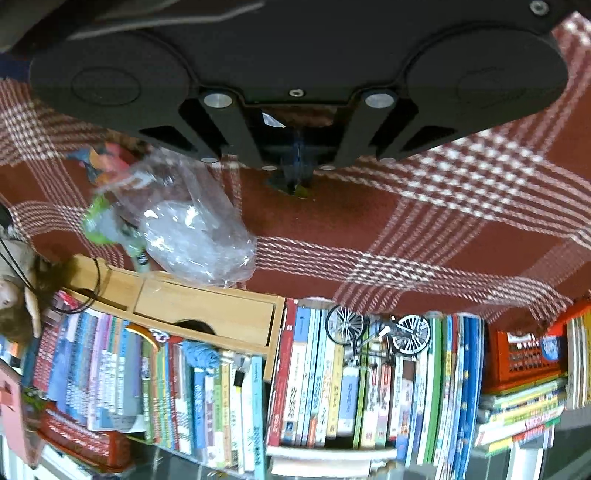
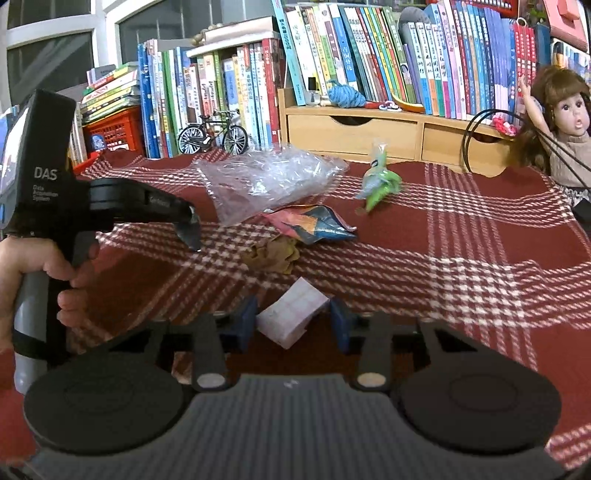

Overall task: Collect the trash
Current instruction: 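Grasp the small dark scrap with the left tool while the right grasps the white card, then carry scrap and white card over the trash bin and open both tools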

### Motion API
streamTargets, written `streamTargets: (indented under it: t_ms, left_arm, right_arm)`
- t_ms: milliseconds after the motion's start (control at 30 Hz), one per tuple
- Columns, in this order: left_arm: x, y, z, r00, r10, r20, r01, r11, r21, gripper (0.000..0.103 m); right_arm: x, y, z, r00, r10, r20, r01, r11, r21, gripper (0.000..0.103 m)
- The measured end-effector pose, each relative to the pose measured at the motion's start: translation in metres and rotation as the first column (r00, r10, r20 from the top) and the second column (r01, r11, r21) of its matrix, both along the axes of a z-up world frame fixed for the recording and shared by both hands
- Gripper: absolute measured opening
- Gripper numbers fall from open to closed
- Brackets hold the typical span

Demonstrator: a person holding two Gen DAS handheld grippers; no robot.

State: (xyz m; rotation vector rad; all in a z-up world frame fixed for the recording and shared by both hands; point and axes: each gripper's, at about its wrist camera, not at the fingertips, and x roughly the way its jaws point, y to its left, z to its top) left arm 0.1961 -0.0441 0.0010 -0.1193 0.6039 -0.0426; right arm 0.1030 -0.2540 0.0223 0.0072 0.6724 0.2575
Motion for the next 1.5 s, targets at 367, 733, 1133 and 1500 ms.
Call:
streamTargets:
  t_ms: [367, 733, 1133, 1500]
  left_arm:
    - [-0.1, 0.014, 0.029, 0.991, -0.127, 0.033, 0.127, 0.992, 0.008, 0.0]
    - [-0.234, 0.02, 0.041, 0.977, -0.211, 0.041, 0.21, 0.978, 0.016, 0.0]
    - [-0.365, 0.042, 0.022, 0.965, -0.261, 0.016, 0.261, 0.965, 0.002, 0.001]
    - [-0.408, 0.054, -0.036, 0.963, -0.209, -0.173, 0.219, 0.975, 0.038, 0.001]
  right_arm:
    - [-0.061, 0.004, 0.018, 0.999, 0.02, 0.029, -0.02, 1.0, 0.023, 0.047]
    - [-0.144, 0.023, 0.026, 0.997, 0.074, 0.037, -0.075, 0.996, 0.051, 0.047]
    - [-0.234, 0.045, 0.014, 0.985, 0.171, 0.007, -0.172, 0.983, 0.065, 0.047]
    - [-0.284, 0.06, -0.024, 0.973, 0.21, -0.097, -0.202, 0.976, 0.083, 0.047]
